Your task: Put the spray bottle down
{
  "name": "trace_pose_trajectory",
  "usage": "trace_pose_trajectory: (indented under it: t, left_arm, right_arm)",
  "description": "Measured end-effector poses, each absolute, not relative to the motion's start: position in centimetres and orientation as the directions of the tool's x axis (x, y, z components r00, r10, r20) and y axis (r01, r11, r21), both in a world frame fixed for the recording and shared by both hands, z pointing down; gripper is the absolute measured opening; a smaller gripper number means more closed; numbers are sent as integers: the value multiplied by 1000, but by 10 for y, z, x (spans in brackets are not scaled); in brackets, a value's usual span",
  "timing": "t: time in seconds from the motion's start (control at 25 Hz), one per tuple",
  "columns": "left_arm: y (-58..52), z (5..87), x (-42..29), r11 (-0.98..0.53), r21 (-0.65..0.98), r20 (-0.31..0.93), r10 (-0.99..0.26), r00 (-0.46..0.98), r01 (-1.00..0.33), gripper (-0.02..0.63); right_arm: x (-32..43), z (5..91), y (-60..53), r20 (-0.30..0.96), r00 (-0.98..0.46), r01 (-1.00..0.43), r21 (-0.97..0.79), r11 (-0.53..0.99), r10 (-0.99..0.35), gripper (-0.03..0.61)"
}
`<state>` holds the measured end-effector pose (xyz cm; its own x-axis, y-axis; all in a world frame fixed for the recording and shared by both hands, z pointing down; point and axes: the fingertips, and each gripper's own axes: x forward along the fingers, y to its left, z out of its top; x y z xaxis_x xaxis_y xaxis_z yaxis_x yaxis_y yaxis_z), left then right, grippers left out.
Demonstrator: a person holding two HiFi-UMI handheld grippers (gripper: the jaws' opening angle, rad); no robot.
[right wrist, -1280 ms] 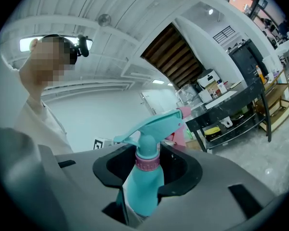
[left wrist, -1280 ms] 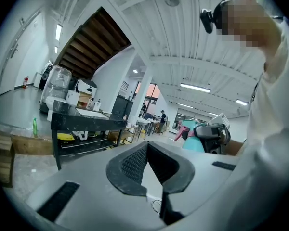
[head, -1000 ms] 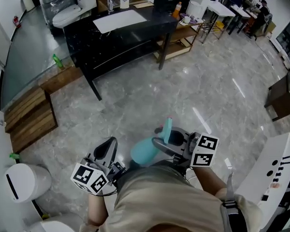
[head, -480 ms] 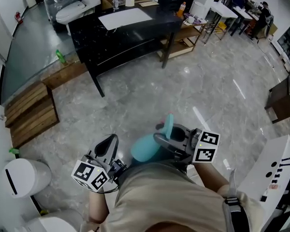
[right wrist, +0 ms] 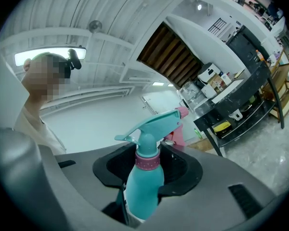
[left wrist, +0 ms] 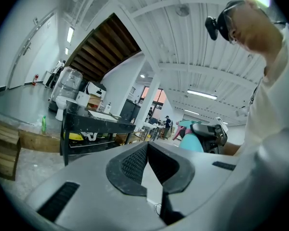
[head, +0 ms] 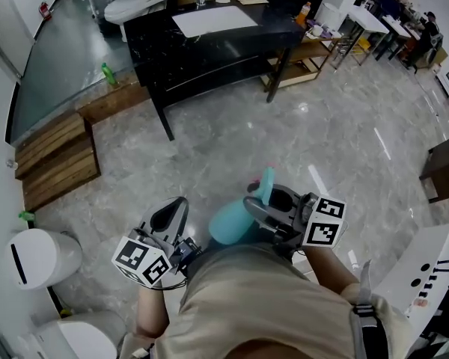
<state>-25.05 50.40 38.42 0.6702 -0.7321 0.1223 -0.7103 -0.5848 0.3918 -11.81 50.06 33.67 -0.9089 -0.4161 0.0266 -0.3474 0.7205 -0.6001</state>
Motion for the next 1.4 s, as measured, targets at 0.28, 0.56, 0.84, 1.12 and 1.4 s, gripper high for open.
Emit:
trace_pose_trajectory:
  t: [0.28,0.56,0.84,1.12,1.4]
  left_arm:
    - [483,389,-240,-561,390,160,-740,653,-730,11]
    - [441,380,-218,-570,352,176,-739,650,-743,11]
    - [400,372,-189,-594,294,213,-723,657,-749,11]
    - [368,367,-159,-578,306,224,-728,648,-756,11]
    - [341,364,-128,-548,295,257,-743,618,-783,11]
  right_arm:
    - [-112,350,475,50,-917,-336,-633,697,-396,161]
    - [-97,352,440,64,-919,-349,-596,723,-390,161]
    - [-75,348,400,17,-919,-322,-608,726,-393,160]
    - [-43,344,366,8,-925,-301,-629,717,-381,160]
    - [-11,345,333,-12,-938,-257,-648,717,-347,160]
